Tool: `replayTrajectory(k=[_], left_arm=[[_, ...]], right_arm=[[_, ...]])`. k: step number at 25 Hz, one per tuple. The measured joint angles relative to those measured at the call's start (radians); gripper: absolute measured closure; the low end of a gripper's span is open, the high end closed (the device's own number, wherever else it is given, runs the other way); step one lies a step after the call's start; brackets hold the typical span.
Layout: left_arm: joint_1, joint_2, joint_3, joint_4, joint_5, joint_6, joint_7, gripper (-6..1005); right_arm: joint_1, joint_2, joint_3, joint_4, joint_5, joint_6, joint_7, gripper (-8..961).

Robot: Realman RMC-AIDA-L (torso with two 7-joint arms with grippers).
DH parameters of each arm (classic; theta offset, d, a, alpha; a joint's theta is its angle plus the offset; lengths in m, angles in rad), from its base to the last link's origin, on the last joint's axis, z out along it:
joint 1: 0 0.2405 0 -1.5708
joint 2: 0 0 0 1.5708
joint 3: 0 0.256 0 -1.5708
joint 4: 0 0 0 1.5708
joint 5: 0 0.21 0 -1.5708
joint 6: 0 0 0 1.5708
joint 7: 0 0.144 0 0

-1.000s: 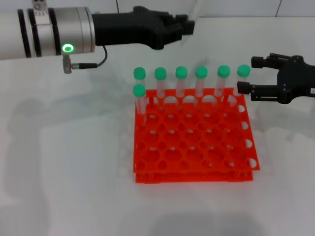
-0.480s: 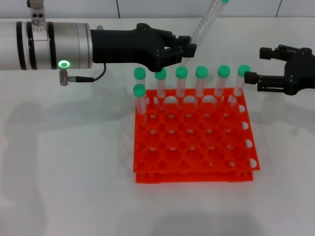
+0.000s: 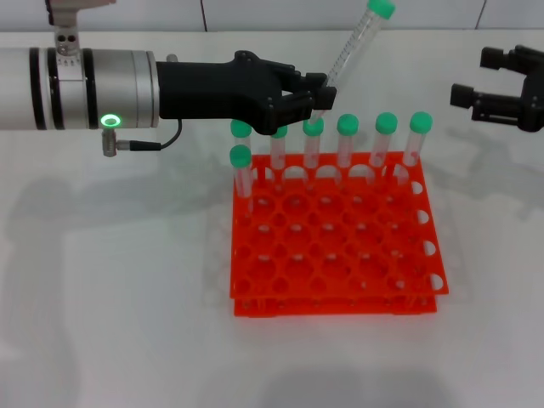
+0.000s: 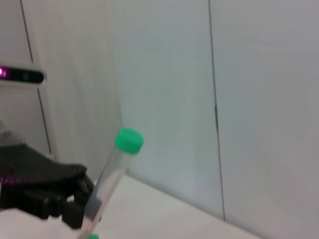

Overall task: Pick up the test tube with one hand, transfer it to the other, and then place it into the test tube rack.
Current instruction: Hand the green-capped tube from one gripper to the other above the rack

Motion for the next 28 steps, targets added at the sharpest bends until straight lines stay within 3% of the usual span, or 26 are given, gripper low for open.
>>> replayTrajectory(k=[15, 28], left_arm=[[-0.005, -0.007, 0.0, 0.002, -0.005, 0.009, 0.0, 804], [-0.006, -0.006, 0.0, 0.002, 0.0, 0.012, 0.006, 804]], right_arm=[[-0.043, 0.001, 0.064, -0.055, 0.121, -0.15, 0.019, 113], [-0.017, 0.006, 0.048, -0.014, 0.143, -0.156, 0.013, 113]])
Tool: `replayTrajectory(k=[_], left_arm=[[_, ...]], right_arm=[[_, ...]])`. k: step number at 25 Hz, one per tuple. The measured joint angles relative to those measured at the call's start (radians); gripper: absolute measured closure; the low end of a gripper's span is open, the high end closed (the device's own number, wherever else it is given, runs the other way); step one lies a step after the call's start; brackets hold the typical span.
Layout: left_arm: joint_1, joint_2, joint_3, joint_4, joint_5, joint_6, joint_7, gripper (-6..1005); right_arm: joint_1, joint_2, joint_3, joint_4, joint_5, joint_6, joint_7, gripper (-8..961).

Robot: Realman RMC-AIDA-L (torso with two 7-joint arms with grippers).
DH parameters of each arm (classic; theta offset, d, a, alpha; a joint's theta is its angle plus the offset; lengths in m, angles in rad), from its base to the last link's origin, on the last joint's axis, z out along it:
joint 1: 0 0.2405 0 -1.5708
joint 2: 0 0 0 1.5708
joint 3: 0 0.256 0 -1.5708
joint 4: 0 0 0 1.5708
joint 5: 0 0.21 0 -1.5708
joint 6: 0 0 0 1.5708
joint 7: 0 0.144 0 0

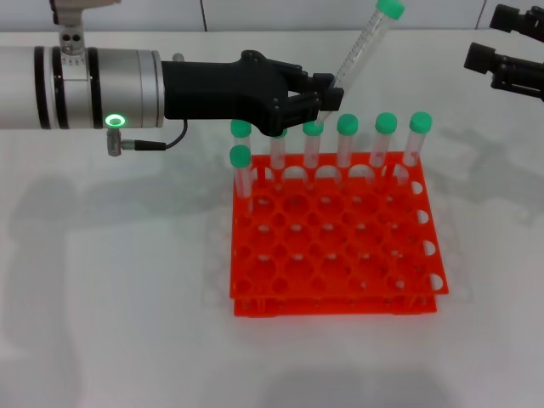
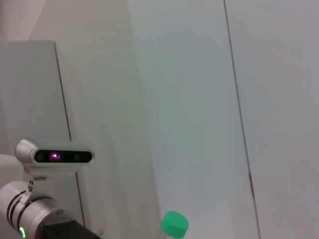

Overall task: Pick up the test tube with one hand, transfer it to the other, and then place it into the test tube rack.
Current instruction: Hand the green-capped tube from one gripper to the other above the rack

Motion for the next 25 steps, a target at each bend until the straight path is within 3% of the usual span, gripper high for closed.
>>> replayTrajectory(k=[25], left_arm=[[0.009, -0.003, 0.003, -0.048, 0.002, -0.006, 0.023, 804]], right_arm=[[0.043, 0.004, -0.019, 0.071, 0.001, 0.004, -0.022, 113]])
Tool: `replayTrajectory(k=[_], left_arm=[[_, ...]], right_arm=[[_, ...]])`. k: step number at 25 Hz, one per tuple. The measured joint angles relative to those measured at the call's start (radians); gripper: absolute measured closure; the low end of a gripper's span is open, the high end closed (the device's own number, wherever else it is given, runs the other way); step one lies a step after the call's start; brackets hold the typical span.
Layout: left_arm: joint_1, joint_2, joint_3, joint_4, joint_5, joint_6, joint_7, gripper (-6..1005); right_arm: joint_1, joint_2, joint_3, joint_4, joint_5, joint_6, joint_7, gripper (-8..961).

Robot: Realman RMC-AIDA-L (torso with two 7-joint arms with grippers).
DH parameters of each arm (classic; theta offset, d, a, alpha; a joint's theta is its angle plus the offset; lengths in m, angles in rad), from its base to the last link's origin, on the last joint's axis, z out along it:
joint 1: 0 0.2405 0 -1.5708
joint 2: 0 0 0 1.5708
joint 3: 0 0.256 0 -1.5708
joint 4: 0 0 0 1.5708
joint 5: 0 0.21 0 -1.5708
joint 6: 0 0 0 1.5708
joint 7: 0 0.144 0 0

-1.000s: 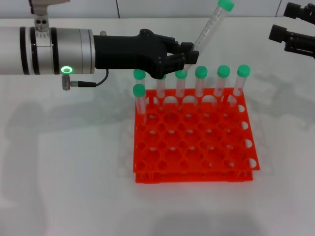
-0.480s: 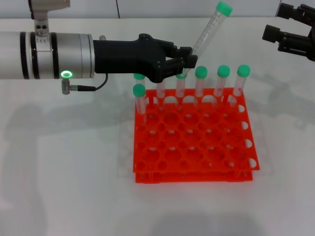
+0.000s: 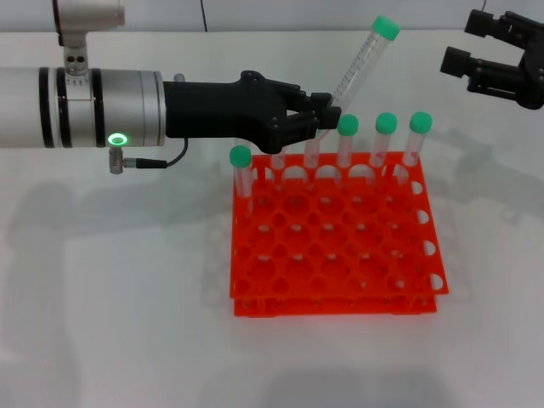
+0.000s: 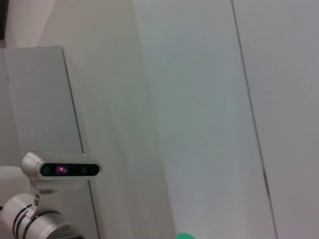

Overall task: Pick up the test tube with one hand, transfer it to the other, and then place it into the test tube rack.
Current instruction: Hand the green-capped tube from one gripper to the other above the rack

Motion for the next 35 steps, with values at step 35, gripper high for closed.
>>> replayTrajectory(k=[35], left_arm=[[-0.006, -0.001, 0.002, 0.004, -0.008, 0.006, 0.024, 805]], right_arm=[[0.109, 0.003, -0.108, 0.13, 0.104, 0.024, -0.052, 222]])
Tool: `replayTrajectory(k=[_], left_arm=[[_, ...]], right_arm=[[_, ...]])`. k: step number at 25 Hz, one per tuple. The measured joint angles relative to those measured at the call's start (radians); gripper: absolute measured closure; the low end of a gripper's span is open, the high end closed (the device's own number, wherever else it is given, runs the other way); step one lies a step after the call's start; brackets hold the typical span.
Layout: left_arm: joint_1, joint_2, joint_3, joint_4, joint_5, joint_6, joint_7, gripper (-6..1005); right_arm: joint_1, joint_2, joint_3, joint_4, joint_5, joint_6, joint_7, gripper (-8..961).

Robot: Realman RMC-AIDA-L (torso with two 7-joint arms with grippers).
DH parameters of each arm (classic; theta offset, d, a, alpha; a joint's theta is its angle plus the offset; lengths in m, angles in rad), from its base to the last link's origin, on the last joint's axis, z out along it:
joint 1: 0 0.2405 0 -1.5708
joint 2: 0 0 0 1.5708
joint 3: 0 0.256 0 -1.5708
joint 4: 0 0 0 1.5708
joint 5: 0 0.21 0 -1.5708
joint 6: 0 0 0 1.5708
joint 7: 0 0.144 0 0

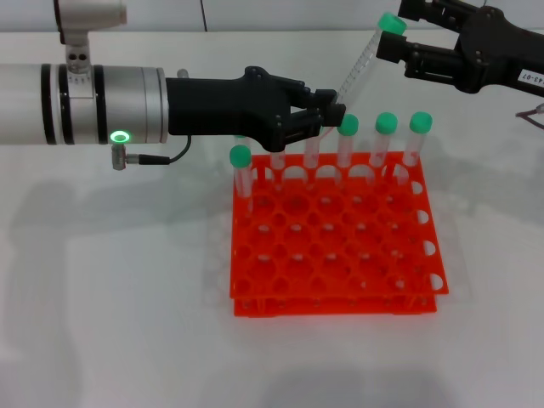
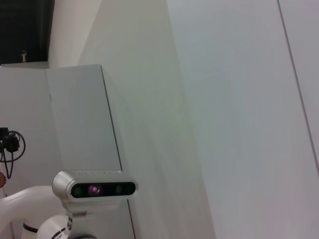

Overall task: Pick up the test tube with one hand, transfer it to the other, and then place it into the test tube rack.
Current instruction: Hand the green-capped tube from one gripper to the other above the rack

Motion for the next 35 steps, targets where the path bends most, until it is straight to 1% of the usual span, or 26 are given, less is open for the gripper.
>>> replayTrajectory(k=[13, 16, 32, 35], left_arm=[[-0.003, 0.0, 0.0, 0.003, -0.001, 0.0, 0.0, 805], [-0.005, 0.0, 0.0, 0.003, -0.001, 0.0, 0.0, 805], [-0.005, 0.0, 0.0, 0.0, 0.0, 0.0, 0.0, 805], [-0.005, 0.0, 0.0, 0.001, 0.0, 0.0, 0.0, 805]], right_arm=[[0.01, 0.0, 0.0, 0.026, 0.006, 0.008, 0.0, 265], [0.011, 0.0, -0.001, 0.026, 0.006, 0.008, 0.0, 367], [0.016, 0.0, -0.006, 0.03, 0.006, 0.019, 0.0, 365], [0.017, 0.0, -0.01, 0.033, 0.006, 0.022, 0.0, 449]])
